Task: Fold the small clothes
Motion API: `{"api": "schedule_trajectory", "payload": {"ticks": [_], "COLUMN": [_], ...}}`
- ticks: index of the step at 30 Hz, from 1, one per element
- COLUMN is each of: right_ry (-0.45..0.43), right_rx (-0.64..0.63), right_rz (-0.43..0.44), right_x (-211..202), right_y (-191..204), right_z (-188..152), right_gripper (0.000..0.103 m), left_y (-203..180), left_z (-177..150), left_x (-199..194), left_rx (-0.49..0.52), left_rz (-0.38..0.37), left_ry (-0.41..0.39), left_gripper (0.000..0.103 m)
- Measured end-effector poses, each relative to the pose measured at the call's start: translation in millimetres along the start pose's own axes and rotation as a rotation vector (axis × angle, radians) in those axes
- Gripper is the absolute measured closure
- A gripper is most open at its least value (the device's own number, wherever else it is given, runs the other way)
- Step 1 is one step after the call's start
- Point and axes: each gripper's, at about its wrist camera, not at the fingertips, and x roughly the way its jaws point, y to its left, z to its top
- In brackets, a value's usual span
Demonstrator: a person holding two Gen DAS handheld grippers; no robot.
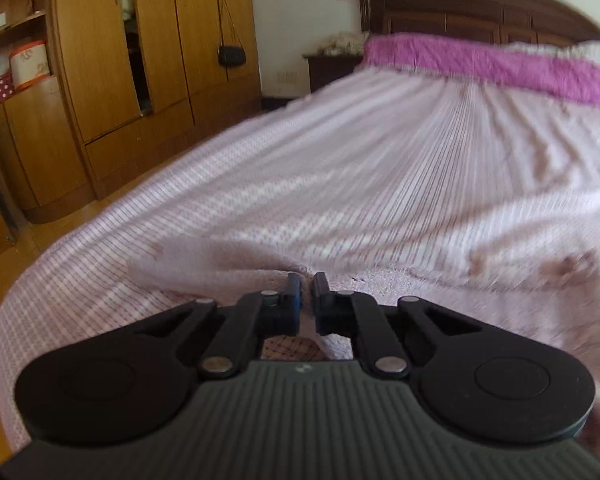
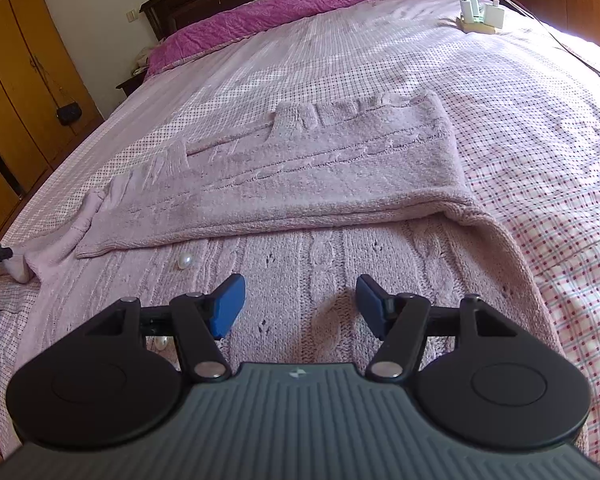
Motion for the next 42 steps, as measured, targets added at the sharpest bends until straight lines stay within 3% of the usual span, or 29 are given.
{"api": "schedule_trajectory", "payload": {"ticks": [8, 25, 34, 42], "right_ry": [-0.023, -0.038, -0.054, -0.055], "right_rx": [-0.014, -0.031, -0.007, 0.024], "right_rz": [0.014, 0.04, 0.043, 0.037], "right_x": [-10.7, -25.0, -33.1, -36.1], "right_y": [1.9, -7.7, -25.6, -44.9], "right_z": [1.4, 13.0, 12.9, 9.6], "right_gripper": [0.034, 0.034, 0.034, 0.034], "left_y": [-9.6, -82.4, -159.3, -228.6], "left_z": [26.4, 62.0, 57.0, 15.4], "left_x": [-64.8, -149.1, -180.1, -179.9], "left_rx": [-0.034, -0.069, -0.039, 0.027], "left_rz": [-0.105, -0.306, -0.531, -0.659], "left_ry": [-0.125, -0.269, -0.281, -0.146], "left_gripper": [0.095, 0.095, 0.095, 0.095]}}
